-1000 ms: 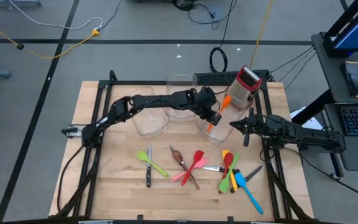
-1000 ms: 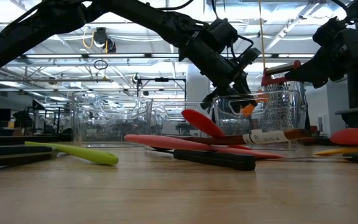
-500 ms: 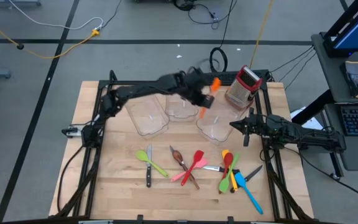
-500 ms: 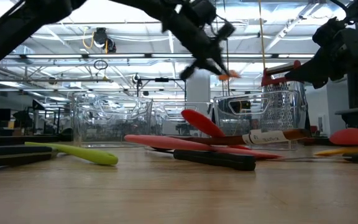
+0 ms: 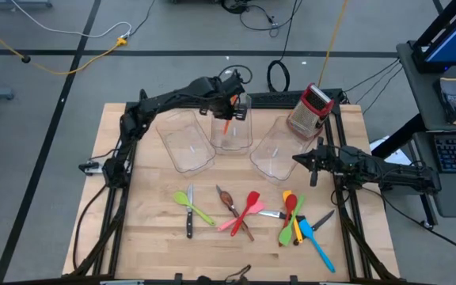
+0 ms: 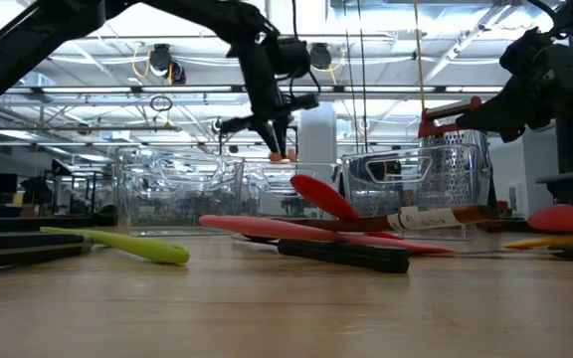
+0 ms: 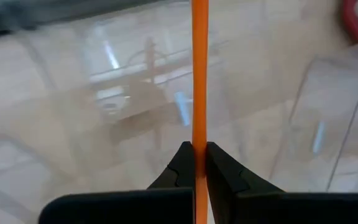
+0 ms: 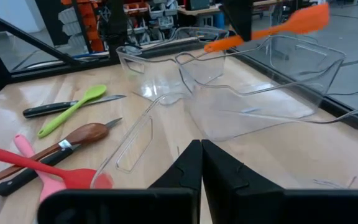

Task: Pick & Place Kitchen Items
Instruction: Put the orange spatula in the middle bin, then put the red spatula in the middle bin

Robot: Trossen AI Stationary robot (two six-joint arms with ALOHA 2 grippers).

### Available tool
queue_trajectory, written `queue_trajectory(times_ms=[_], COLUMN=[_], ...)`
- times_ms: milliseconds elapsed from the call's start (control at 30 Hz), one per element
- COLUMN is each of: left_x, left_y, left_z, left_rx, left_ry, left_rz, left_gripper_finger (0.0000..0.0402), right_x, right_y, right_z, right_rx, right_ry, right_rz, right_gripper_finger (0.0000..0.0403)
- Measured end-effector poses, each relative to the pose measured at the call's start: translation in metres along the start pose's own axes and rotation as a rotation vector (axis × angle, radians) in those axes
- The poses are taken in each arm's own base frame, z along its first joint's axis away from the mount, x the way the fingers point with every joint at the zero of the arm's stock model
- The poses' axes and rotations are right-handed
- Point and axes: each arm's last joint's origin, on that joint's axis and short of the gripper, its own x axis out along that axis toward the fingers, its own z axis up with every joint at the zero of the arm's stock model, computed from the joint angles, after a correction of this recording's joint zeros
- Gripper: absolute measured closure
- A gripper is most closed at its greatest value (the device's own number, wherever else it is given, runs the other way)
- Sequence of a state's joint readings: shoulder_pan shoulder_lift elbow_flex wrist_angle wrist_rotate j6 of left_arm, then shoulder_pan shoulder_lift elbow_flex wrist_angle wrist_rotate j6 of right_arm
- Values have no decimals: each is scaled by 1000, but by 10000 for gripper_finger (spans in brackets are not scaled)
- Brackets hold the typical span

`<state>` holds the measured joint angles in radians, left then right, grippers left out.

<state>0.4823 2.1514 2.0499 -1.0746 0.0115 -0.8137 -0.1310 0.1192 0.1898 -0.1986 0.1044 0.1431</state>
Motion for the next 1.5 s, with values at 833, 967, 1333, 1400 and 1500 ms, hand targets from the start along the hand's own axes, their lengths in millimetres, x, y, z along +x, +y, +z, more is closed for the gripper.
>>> queue_trajectory(times_ms=[833, 967, 1333, 1400, 1500], left_x=[50, 50, -35, -63, -100], left_y=[20, 21, 17, 11, -1], left_z=[-13, -13, 3, -5, -26], left_rx=[19, 19, 123, 183, 259], left_ry=[96, 85, -54, -99, -144], left_rz=[-16, -4, -182, -232, -299], left_gripper_finger=[319, 285, 243, 243, 243], right_x=[0, 0, 0, 0, 0], right_y=[0, 0, 0, 0, 0], right_z=[0, 0, 0, 0, 0], right_rx=[1, 2, 2, 1, -1], right_ry=[0, 0, 0, 0, 0], right_rz=[-3, -3, -3, -3, -3], right_gripper_finger=[399, 399, 399, 399, 399])
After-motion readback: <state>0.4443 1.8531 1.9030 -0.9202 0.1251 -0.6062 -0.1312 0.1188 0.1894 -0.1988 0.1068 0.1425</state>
